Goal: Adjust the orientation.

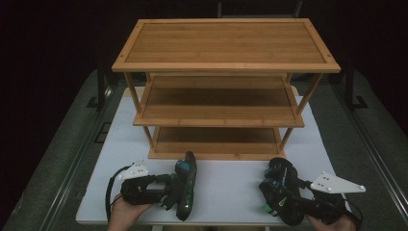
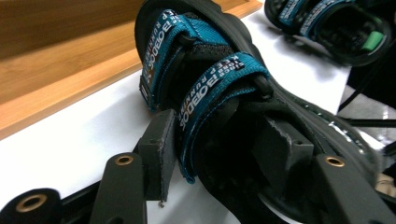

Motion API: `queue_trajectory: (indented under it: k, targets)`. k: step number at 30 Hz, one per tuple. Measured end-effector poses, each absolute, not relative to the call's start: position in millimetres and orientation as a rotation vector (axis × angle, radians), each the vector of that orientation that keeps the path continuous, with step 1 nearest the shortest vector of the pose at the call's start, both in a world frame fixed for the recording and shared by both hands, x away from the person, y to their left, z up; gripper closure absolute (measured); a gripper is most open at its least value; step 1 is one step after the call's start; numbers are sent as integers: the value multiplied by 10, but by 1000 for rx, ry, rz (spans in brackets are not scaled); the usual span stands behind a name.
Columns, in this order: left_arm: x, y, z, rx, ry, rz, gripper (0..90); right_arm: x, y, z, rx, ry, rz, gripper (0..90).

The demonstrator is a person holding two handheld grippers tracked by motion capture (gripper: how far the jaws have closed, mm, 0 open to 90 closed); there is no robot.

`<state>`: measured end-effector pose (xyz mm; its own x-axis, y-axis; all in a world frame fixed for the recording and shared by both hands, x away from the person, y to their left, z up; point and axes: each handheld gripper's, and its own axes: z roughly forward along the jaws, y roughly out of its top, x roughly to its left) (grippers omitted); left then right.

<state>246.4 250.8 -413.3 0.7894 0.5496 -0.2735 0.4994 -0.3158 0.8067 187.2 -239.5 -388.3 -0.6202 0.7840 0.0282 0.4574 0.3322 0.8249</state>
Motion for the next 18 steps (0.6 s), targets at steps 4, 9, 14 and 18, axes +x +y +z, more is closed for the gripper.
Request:
queue_trajectory:
  k: [4,9,14,18]
  targets:
    - [2482,2475,-4109,1951,798,57,490,1868,-2426,-3885,1111,2223,1200,526]
    - [2514,2323,-4111,1982,798,72,487,1867,-2442,-3894,1118,2218,1210,526]
    - [2485,2123,-4072,1980,735,50,473,1866,-2486,-3907,1130,2209,1218,526]
    - [2463,2005,-4025,2024,695,61,483,1855,-2548,-3914,1146,2193,1224,527]
